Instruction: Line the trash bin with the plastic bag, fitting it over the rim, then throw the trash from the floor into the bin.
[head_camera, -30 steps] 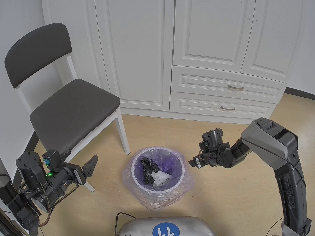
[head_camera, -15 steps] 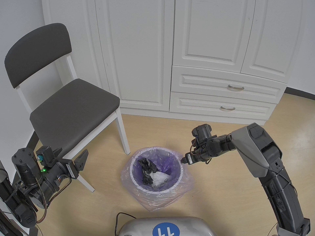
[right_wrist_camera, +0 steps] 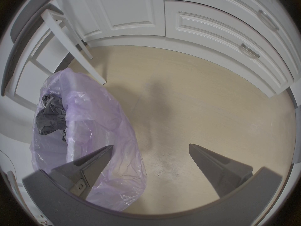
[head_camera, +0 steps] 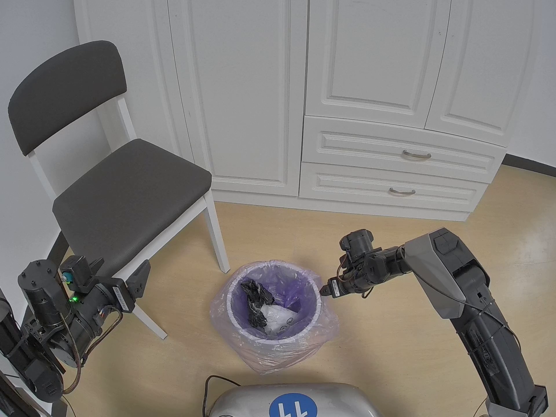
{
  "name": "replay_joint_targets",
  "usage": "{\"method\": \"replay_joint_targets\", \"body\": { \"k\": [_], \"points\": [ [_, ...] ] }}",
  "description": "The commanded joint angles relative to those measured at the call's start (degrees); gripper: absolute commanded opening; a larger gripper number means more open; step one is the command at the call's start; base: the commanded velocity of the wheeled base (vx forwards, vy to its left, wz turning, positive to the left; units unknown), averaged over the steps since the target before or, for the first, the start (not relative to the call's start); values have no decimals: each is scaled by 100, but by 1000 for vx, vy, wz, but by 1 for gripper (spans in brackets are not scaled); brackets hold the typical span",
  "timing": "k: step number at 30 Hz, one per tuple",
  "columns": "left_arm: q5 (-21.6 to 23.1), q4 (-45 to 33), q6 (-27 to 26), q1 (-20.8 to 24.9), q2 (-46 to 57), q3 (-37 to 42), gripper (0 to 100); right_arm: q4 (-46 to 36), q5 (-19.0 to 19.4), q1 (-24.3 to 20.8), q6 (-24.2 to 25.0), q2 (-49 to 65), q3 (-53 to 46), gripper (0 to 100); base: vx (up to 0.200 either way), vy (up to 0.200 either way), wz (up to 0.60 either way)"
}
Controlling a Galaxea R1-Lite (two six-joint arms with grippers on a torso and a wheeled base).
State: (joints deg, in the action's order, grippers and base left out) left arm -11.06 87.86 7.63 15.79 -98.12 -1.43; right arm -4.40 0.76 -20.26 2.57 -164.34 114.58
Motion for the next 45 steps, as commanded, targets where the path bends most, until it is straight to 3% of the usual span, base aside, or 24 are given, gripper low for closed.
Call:
{"method": "replay_joint_targets", "body": {
  "k": [1, 5, 10, 14, 20, 24, 28, 31, 36, 42, 45],
  "points": [
    [-2, 3, 2, 3, 74, 64, 100, -70, 21, 13, 279, 289, 1, 100, 0, 0, 0],
    [-2, 3, -7, 12, 100, 81, 100, -369, 153, 110, 481, 851, -6, 100, 0, 0, 0],
    [-37, 3, -7, 188, 74, 143, 100, -386, 267, 216, 455, 1581, -797, 100, 0, 0, 0],
    [-301, 3, -104, 513, -111, 81, 100, 370, 232, 136, 490, 3031, -2827, 100, 0, 0, 0],
    [-318, 3, -227, 882, -207, 55, 100, 2585, 83, 119, 305, 5334, -5622, 100, 0, 0, 0],
    [-318, 3, -218, 988, -278, 28, 100, 2637, 21, 119, 138, 6643, -6387, 100, 0, 0, 0],
    [-309, 3, -192, 1076, -119, -121, 100, 2716, -497, 128, 138, 7540, -7178, 100, 0, 0, 0],
    [-301, 3, -209, 1058, 118, -103, 100, 2831, -928, 180, 182, 8102, -7749, 100, 0, 0, 0],
    [-292, 3, -253, 935, 311, -139, 100, 3701, -1051, 259, 165, 8788, -8742, 100, 0, 0, 0],
    [-257, 3, -227, 100, 346, -420, 100, 4729, -1622, 541, 129, 8946, -9226, 100, 0, 0, 0],
    [-257, 3, -245, -190, 434, -587, 100, 5195, -1710, 708, 103, 8919, -9243, 100, 0, 0, 0]
  ]
}}
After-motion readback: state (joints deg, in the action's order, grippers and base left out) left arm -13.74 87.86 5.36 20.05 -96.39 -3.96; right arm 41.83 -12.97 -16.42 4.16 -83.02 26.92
